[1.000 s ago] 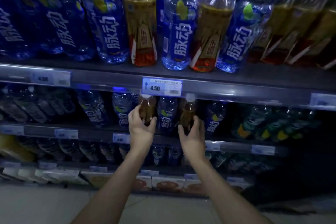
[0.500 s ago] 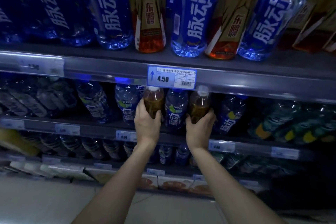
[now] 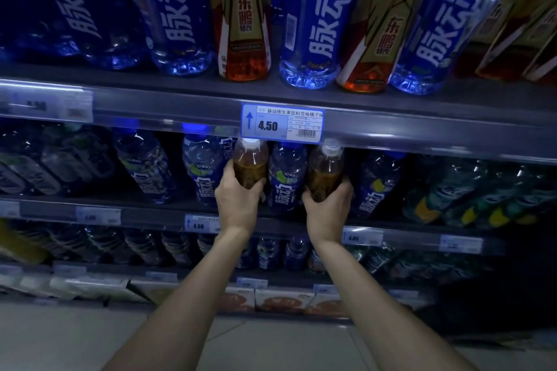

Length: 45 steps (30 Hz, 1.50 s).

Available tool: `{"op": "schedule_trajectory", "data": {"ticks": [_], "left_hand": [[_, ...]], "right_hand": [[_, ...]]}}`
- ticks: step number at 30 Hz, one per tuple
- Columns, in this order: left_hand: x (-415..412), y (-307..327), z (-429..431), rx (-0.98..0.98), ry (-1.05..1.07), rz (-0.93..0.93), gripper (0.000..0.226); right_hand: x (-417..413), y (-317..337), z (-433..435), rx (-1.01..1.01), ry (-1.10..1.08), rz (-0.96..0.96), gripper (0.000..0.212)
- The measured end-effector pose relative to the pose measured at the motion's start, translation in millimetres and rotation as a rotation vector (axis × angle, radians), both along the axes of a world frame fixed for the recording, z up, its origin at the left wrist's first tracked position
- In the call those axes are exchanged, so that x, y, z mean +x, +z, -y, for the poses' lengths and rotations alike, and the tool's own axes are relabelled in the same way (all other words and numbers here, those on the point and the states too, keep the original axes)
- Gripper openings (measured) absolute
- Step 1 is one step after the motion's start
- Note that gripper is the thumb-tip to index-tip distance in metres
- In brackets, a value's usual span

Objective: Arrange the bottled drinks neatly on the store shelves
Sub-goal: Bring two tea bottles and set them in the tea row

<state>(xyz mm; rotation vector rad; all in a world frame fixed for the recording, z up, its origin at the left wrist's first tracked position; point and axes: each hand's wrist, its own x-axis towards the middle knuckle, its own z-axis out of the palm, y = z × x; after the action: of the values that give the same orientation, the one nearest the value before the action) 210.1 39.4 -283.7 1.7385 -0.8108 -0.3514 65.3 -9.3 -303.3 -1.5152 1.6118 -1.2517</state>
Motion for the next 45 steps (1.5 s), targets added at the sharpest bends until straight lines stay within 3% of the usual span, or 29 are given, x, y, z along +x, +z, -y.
{"op": "schedule_trajectory", "data": {"ticks": [8, 20, 30, 35, 40, 45], "left_hand": [[8.1, -0.5, -21.1, 0.074, -0.011, -0.009, 0.062], [-19.6, 31.5, -82.5, 0.044, -0.123, -0.046, 0.06], [-54.7, 132.8, -123.3, -0.03, -0.242, 0.089, 0.042], [-74.1, 192.9, -112.8, -0.084, -0.278, 0.128, 0.041], [-99.7, 242.0, -91.5, -0.122, -0.326, 0.23, 0.031], [-127.7, 269.1, -63.0, -0.121, -0.342, 0.269, 0.037]], "right_hand": [[-9.2, 3.1, -11.7, 0.043, 0.001, 0.028, 0.065], [-32.7, 37.2, -78.8, -0.024, 0.062, 0.019, 0.067], [-69.0, 129.8, -121.7, -0.162, 0.048, -0.021, 0.066], [-90.0, 187.8, -119.2, -0.214, -0.013, -0.076, 0.065], [-116.8, 230.7, -105.1, -0.26, -0.058, -0.051, 0.051], [-150.2, 255.6, -77.8, -0.278, -0.084, -0.046, 0.051]]}}
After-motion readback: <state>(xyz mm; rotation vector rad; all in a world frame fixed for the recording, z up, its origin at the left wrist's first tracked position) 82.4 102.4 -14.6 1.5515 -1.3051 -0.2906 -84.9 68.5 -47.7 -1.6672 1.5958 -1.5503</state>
